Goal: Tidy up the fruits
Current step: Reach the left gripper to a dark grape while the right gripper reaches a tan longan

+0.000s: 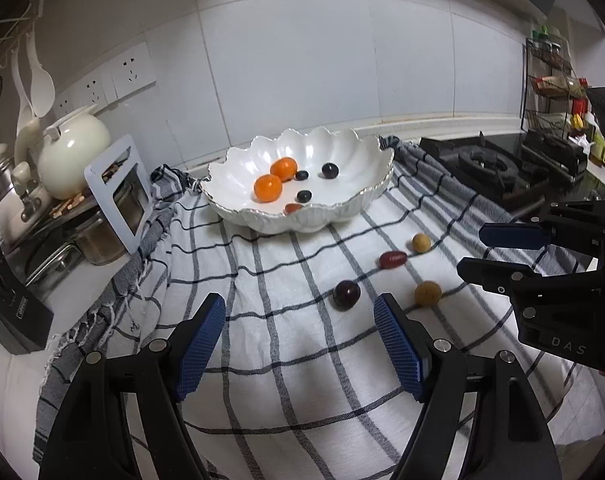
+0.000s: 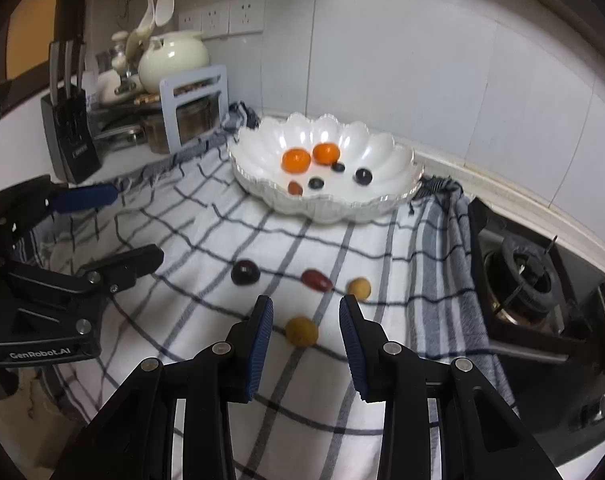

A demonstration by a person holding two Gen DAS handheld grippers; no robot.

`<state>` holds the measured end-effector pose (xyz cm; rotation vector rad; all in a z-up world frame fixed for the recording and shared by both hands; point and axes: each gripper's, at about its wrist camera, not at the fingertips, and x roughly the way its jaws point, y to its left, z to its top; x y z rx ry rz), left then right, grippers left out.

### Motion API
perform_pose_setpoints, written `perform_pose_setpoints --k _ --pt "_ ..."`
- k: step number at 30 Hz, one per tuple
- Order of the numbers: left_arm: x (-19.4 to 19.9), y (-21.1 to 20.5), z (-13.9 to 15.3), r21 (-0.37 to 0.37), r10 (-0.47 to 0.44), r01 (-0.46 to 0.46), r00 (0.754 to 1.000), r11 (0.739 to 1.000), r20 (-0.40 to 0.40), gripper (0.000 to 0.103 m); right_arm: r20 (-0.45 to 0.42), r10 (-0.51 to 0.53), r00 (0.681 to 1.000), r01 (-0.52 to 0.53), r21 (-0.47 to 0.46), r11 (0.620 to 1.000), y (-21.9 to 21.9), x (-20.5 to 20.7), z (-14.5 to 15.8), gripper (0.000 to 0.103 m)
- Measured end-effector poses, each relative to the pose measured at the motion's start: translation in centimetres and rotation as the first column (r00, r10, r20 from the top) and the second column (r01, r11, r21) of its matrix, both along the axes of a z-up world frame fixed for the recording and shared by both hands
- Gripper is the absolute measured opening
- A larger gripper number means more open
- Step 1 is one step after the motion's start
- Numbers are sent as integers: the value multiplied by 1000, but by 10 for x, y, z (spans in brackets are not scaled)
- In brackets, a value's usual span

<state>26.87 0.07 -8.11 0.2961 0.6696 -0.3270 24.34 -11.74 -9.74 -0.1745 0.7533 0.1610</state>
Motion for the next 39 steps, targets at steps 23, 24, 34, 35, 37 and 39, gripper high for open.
perform_pose_setpoints --k 23,24,34,35,37,39 --pt "49 -26 -50 -13 -91 90 988 996 -125 65 -118 -21 993 36 127 991 -13 29 -51 36" --pt "51 -27 -52 -15 -92 91 987 996 -129 64 -121 -19 992 35 131 991 -14 30 -51 36" --pt "66 -38 -65 -54 -92 83 976 995 -196 54 -135 -7 991 27 146 989 -15 38 -59 36" --pt "68 -40 -65 -60 -92 81 975 995 -204 52 -136 -5 991 26 149 988 -15 39 -60 36" --pt "72 -42 -67 -61 -83 72 975 996 -208 51 -143 -4 990 26 156 987 -16 41 -62 36" --pt "74 -44 -69 -55 -78 68 974 996 -214 46 -144 -5 990 28 161 987 -17 42 -63 36"
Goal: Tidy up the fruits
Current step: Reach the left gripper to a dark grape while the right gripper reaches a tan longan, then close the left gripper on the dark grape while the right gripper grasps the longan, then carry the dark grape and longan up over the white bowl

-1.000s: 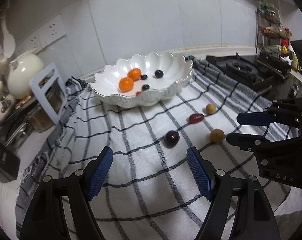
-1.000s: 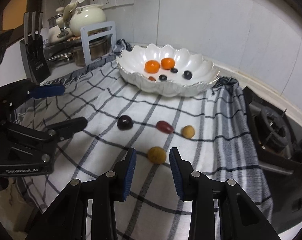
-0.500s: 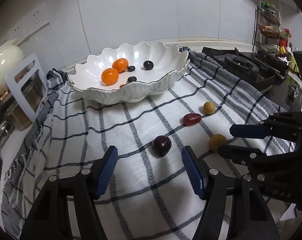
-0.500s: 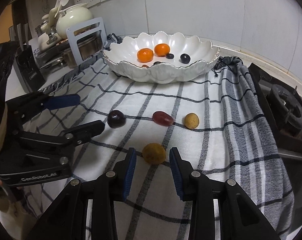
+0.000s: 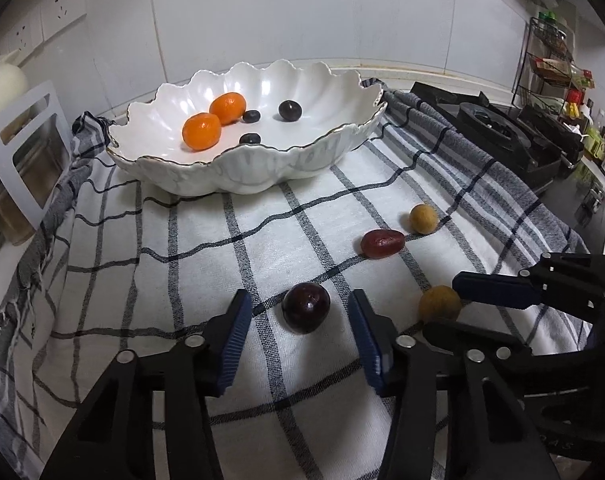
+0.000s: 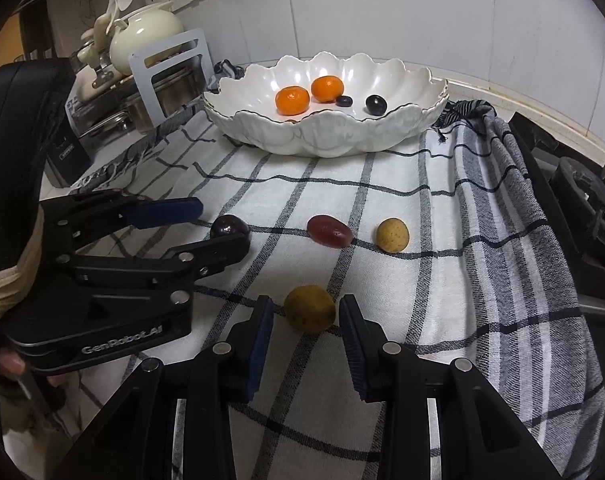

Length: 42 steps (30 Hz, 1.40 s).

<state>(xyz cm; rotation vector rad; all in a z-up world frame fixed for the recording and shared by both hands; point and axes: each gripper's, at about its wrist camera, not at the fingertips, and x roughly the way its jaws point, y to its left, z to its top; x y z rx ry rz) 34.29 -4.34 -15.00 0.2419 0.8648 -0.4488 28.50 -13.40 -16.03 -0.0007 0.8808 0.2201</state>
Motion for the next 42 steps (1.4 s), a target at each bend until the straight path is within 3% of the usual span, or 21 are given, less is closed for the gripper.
perform_pose_setpoints --k 11,23,42 --pt "4 -6 -9 20 5 -5 1000 1000 -26 28 -12 2 1000 -2 19 1000 -3 4 -5 30" --pt "-8 -9 3 30 9 -10 1000 1000 6 27 18 -16 1000 15 39 999 -9 -1 6 29" --pt "-35 6 55 -62 98 -93 991 994 87 27 144 -26 989 21 37 999 -14 -18 54 29"
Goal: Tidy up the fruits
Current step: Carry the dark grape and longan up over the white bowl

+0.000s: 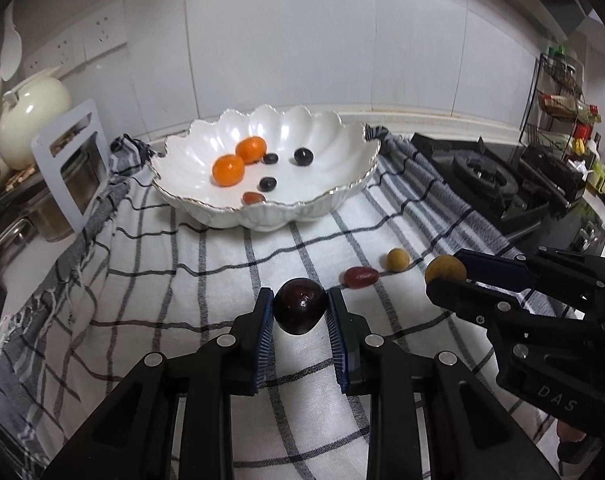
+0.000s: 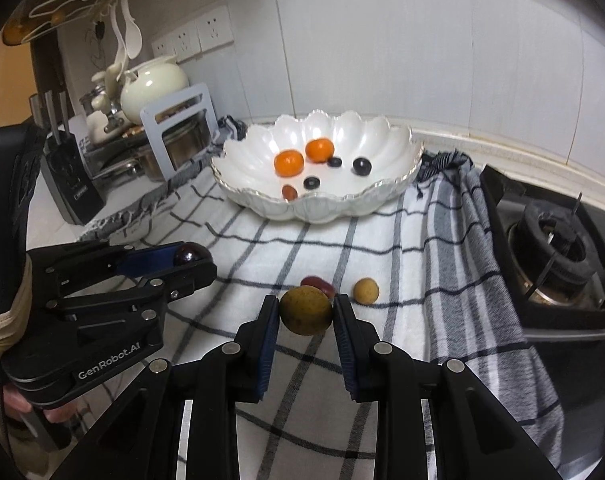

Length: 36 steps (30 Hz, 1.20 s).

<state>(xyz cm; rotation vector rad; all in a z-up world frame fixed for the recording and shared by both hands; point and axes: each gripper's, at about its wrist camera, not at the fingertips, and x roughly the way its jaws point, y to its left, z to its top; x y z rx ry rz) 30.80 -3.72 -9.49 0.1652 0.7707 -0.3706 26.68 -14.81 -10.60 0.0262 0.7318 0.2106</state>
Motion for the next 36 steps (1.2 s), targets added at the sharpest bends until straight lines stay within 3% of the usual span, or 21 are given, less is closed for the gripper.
perform_pose_setpoints --k 20,29,36 --pt "-21 12 63 -37 62 -57 984 998 168 27 176 10 984 -12 8 1000 -2 -10 59 29" --pt "-9 13 87 -35 85 -79 966 996 246 27 243 -4 970 1 11 1000 -5 8 80 29" --pt "11 17 97 -61 107 -95 961 994 255 27 267 -13 964 9 14 1000 -5 32 94 29"
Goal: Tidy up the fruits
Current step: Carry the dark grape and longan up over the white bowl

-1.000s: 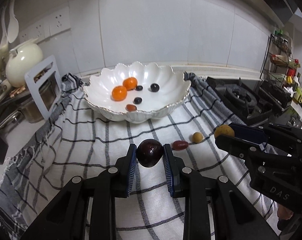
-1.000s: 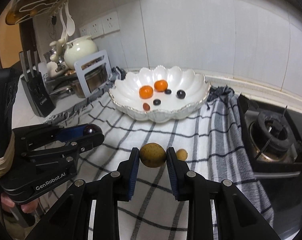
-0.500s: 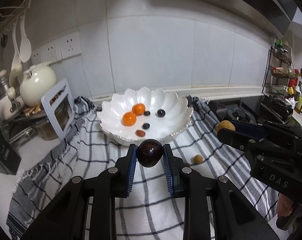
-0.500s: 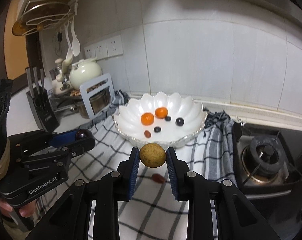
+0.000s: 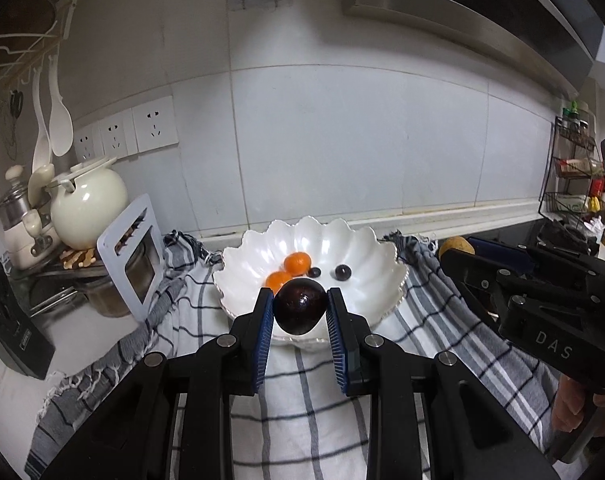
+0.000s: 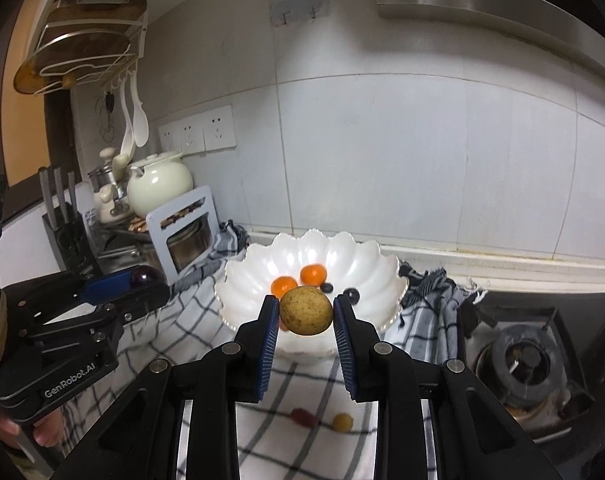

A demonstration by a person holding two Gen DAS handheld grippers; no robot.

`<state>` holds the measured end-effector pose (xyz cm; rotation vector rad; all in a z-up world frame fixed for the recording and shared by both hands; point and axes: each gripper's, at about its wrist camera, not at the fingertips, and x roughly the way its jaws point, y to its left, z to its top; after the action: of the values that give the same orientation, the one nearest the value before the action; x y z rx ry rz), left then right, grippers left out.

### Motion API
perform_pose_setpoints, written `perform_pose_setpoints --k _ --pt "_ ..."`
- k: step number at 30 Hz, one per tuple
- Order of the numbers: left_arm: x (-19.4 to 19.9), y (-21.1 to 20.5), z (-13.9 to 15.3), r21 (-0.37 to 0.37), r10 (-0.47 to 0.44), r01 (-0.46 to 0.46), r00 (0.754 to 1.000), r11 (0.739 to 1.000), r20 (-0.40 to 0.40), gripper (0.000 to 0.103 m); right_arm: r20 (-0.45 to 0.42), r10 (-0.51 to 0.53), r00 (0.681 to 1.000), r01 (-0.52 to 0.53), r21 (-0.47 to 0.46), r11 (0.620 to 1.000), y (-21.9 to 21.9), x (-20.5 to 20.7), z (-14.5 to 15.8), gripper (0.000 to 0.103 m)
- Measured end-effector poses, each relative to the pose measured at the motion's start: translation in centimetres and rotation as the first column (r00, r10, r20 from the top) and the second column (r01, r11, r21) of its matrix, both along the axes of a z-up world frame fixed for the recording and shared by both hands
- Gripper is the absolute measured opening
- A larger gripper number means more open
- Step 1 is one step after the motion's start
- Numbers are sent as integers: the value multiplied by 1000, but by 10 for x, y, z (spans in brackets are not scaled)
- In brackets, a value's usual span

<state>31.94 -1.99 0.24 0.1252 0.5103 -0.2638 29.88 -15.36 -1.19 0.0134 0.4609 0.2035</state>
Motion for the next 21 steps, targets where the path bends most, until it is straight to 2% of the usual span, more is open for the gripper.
perform_pose_setpoints --k 10,21 --pt "43 6 5 -10 30 -30 999 1000 -18 27 -9 -5 1000 5 -7 1000 3 41 8 29" --pt "100 13 -10 -26 50 -54 990 998 -131 27 -114 -13 993 11 -16 1000 4 101 -6 29"
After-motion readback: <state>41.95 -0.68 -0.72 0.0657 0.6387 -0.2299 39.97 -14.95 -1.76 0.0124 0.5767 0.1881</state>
